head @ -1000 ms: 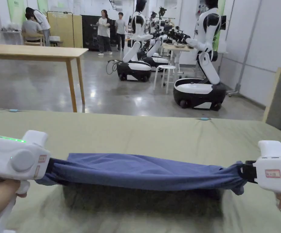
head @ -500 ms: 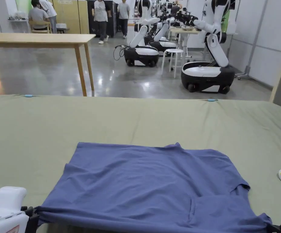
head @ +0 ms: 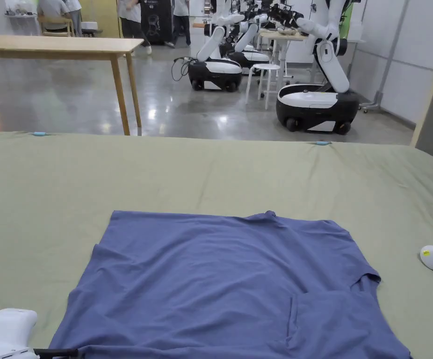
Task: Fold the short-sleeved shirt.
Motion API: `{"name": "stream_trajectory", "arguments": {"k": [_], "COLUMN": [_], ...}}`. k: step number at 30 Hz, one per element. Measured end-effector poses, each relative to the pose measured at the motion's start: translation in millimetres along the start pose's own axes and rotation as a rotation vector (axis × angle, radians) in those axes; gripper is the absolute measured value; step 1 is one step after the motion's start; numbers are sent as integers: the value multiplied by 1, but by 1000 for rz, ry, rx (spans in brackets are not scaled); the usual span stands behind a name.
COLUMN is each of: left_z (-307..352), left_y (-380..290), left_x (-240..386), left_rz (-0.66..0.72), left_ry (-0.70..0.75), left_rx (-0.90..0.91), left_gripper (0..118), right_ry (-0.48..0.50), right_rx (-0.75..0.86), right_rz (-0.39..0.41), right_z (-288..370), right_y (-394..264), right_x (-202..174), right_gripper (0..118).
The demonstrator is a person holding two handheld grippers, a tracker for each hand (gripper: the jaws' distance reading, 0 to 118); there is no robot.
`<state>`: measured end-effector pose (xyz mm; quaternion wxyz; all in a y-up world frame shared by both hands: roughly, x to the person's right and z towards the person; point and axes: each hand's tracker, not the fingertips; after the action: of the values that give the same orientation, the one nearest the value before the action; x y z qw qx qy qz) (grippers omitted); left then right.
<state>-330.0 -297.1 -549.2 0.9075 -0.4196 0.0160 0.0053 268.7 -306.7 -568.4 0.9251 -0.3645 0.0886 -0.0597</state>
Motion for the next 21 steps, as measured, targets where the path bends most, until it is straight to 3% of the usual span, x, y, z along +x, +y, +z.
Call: {"name": "stream_trajectory", "arguments": {"k": [3, 4, 5, 6, 7, 8, 9, 10, 13, 15, 16, 17, 19, 21], "left_z": [15, 19, 23, 28, 33, 36, 37, 37, 37, 37, 34, 30, 16, 7], "left_y": [-1, -1, 0, 0, -1, -2, -3, -5, -8, -8, -8, -8, -8, -10], "left_x": [-6, -10, -13, -15, -18, -19, -20, -22, -25, -24, -24, -24, -19, -16], "left_rz": [40, 58, 74, 89, 92, 93, 94, 94, 97, 103, 94, 85, 42, 19], "left_ry": [12, 9, 16, 21, 23, 25, 28, 29, 3, -15, -48, -76, -60, -49], "left_rx": [53, 71, 76, 81, 96, 96, 91, 90, 62, 54, 35, 13, -54, -38], "left_gripper": [109, 104, 91, 91, 84, 65, 29, 0, 0, 0, 5, 26, 114, 110], "right_ry": [-42, -48, -49, -57, -57, -61, -95, -131, -65, -74, -88, -92, -88, -77], "right_rx": [12, 23, 22, 31, 56, 87, 108, 104, 97, 94, 88, 85, 70, 58], "right_rz": [23, 16, 7, -4, -12, -5, 7, 22, -26, -23, 4, 8, 8, -11], "right_z": [4, 8, 10, 12, 17, 20, 22, 21, 26, 26, 28, 29, 29, 26], "right_y": [0, 2, 3, 3, 1, 2, 1, 0, -2, -4, -3, -4, -6, -6], "right_x": [-2, -6, -7, -8, -9, -11, -14, -16, -13, -13, -20, -22, -25, -17], "right_gripper": [117, 116, 111, 111, 108, 94, 56, 1, 0, 0, 0, 0, 0, 0]}}
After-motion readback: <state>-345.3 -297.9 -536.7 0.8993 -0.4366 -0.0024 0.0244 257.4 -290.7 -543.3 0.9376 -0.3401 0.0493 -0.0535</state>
